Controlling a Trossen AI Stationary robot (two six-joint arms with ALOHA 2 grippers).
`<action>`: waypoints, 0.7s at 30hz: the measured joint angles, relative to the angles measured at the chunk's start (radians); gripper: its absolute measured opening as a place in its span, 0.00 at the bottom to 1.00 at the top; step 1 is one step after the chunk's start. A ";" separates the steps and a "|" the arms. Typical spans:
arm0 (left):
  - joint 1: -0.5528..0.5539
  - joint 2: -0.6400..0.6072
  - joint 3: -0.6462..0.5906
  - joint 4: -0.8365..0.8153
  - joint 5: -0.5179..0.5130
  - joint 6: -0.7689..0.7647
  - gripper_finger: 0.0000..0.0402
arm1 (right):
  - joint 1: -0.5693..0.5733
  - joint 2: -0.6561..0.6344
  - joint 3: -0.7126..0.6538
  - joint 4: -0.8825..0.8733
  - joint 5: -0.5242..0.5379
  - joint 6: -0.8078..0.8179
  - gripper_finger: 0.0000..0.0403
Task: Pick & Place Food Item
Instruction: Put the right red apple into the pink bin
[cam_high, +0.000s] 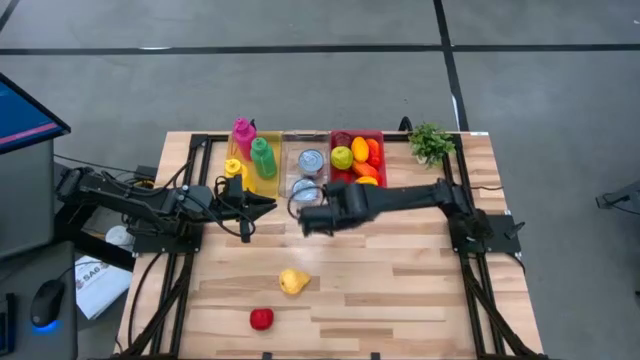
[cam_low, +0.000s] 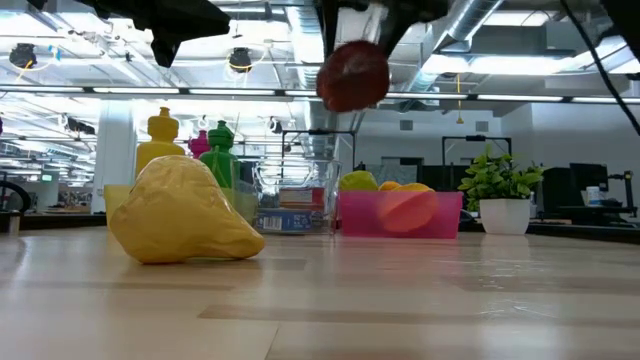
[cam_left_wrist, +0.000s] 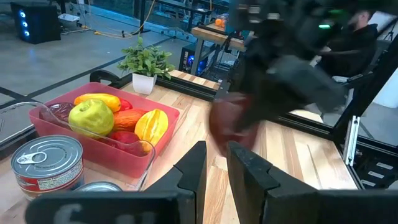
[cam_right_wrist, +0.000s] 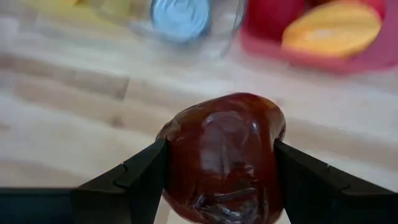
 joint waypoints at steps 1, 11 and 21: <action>0.000 0.000 0.000 0.000 0.000 0.000 0.13 | -0.017 0.000 -0.001 0.000 0.007 -0.023 0.63; 0.000 0.000 0.000 0.000 0.000 0.000 0.13 | -0.184 -0.002 -0.001 0.000 0.013 -0.250 0.63; 0.000 0.000 0.000 0.000 0.000 0.000 0.13 | -0.318 -0.002 -0.001 -0.001 0.009 -0.656 0.63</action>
